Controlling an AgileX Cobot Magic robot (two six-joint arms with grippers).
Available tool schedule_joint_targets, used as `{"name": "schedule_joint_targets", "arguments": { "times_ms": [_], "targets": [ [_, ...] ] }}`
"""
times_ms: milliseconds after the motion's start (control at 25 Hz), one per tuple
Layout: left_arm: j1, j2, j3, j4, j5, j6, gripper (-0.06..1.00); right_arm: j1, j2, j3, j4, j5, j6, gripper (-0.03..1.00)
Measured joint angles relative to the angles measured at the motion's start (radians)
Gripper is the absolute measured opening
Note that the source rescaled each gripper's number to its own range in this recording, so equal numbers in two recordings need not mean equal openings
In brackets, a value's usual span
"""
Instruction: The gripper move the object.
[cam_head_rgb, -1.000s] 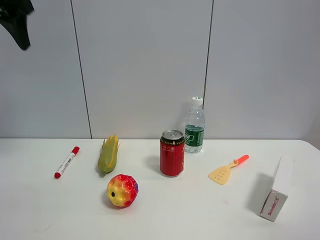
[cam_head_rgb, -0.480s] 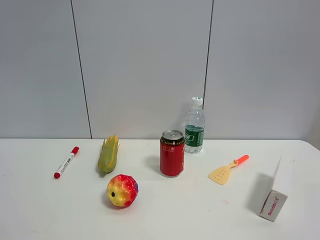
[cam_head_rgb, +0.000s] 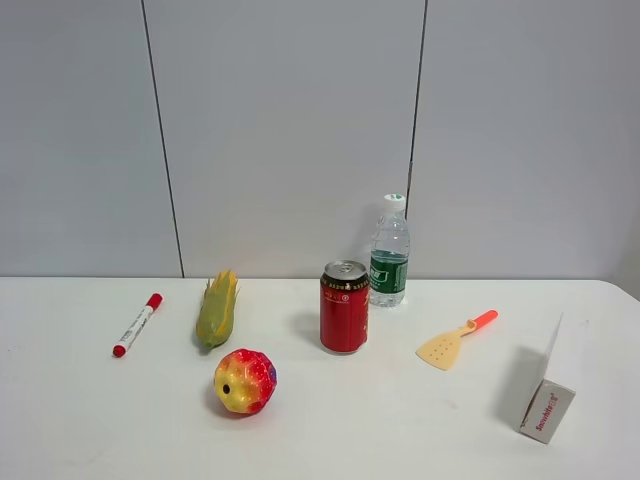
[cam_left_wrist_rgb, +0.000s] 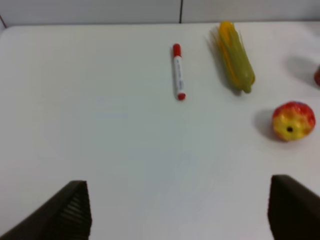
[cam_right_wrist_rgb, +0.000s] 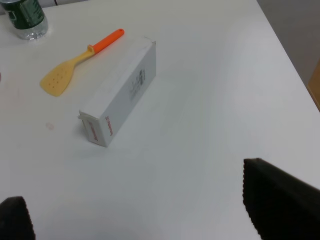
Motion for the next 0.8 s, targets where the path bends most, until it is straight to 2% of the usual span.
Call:
{"name": "schedule_joint_targets", "arguments": {
  "times_ms": [240, 520, 800],
  "targets": [
    [0.003, -0.236, 0.193, -0.007, 0.002, -0.003, 0.66, 0.0, 0.0, 0.0, 0.0, 0.0, 0.0, 1.0],
    [0.003, -0.254, 0.312, -0.018, -0.014, -0.008, 0.66, 0.0, 0.0, 0.0, 0.0, 0.0, 0.0, 1.0],
    [0.003, -0.254, 0.319, -0.018, -0.037, -0.004, 0.66, 0.0, 0.0, 0.0, 0.0, 0.0, 0.0, 1.0]
  ]
}}
